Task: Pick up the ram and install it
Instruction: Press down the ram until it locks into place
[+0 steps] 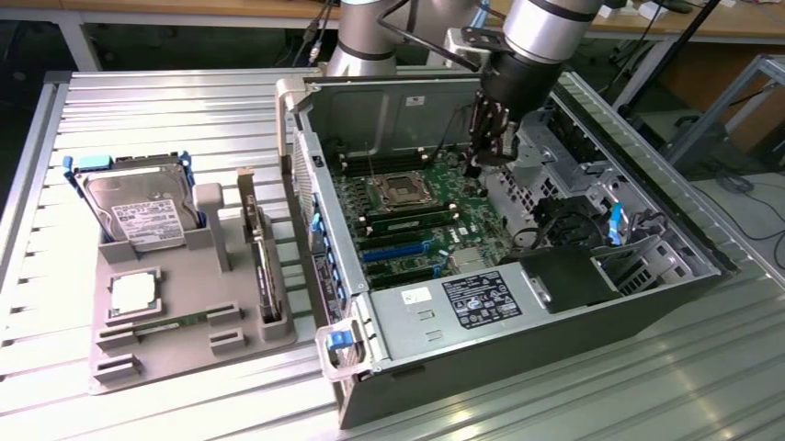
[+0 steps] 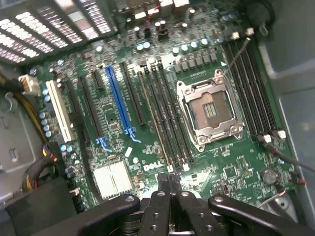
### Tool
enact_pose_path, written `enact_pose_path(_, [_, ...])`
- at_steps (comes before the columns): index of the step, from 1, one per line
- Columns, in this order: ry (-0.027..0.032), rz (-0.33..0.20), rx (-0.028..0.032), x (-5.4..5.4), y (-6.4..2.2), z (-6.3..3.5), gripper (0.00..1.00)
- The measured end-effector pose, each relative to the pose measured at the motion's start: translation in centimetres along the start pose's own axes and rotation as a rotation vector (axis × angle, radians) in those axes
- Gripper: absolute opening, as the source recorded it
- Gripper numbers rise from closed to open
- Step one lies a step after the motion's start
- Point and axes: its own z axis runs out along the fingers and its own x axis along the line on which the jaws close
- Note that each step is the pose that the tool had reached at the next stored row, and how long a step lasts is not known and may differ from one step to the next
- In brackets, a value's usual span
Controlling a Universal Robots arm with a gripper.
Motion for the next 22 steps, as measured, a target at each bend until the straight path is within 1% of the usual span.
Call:
enact_pose_path(1, [-0.0027, 0.048, -0.0008, 0.0, 0.0, 0.02, 0.11])
enact_pose_path(3, [-0.0064, 0.113, -0.0018, 0.0, 0.0, 0.05, 0.11])
enact_pose_path(5, [-0.0094, 0.166, -0.0027, 0.0, 0.0, 0.07, 0.11])
enact_pose_path(7, [-0.0112, 0.199, -0.0032, 0.0, 0.0, 0.09, 0.11])
enact_pose_path(9, [-0.0167, 0.294, -0.0047, 0.0, -0.01, 0.13, 0.11])
enact_pose_path(13, [-0.024, 0.421, -0.0068, 0.0, -0.01, 0.19, 0.11])
enact_pose_path(15, [-0.0268, 0.471, -0.0075, 0.0, -0.01, 0.21, 0.11])
enact_pose_path(17, [-0.0303, 0.532, -0.0085, -0.01, -0.02, 0.25, 0.11])
enact_pose_path(18, [-0.0324, 0.57, -0.0091, 0.0, -0.02, 0.26, 0.11])
enact_pose_path(20, [-0.0353, 0.621, -0.0099, 0.0, -0.02, 0.29, 0.11])
enact_pose_path(21, [-0.0373, 0.656, -0.0105, -0.01, -0.02, 0.31, 0.11])
enact_pose_path(22, [-0.0384, 0.673, -0.0107, -0.01, -0.02, 0.32, 0.11])
